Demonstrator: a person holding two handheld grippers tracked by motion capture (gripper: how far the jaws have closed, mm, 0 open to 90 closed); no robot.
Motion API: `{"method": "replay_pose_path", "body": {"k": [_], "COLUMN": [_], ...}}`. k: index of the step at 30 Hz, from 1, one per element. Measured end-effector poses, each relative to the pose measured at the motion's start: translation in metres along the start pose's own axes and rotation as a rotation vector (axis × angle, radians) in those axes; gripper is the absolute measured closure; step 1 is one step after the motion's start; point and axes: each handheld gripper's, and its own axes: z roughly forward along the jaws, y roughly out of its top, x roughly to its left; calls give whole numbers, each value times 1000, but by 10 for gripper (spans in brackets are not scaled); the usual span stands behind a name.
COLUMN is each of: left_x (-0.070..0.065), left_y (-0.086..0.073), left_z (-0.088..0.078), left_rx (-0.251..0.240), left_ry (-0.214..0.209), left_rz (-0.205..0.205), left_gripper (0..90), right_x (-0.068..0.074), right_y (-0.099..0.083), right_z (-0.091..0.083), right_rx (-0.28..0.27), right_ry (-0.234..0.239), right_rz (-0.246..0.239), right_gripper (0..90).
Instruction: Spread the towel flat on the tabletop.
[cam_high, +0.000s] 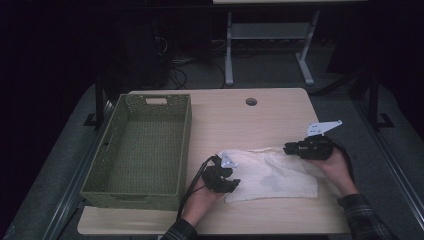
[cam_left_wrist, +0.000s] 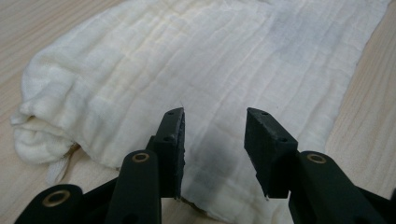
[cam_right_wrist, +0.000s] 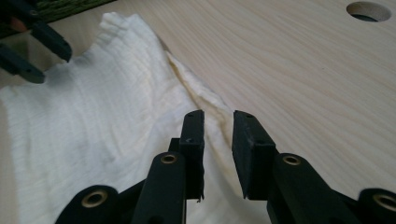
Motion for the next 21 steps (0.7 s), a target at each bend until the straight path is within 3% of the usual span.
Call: {"method": "replay_pose_path", "body": {"k": [4, 13, 15, 18, 21], "left_x": [0, 1, 2, 5, 8], "left_y": [0, 6, 8, 9, 11], "left_z": [2, 1, -1, -3, -3], "left_rx": [4, -10, -16, -20, -28], "left_ry": [-2, 8, 14, 17, 21], "left_rz": [1, 1, 5, -1, -11], "left_gripper": [565, 543, 535, 534, 533], "right_x": [-16, -24, -29, -31, -33], "right_y": [-4, -5, -3, -2, -2], "right_z": [15, 30, 35, 38, 45], "right_rx": [28, 29, 66, 70, 92], "right_ry": [-22, -32, -18, -18, -2], "right_rz": [33, 37, 51, 55, 56], "right_gripper": [717, 668, 632, 631, 692]}}
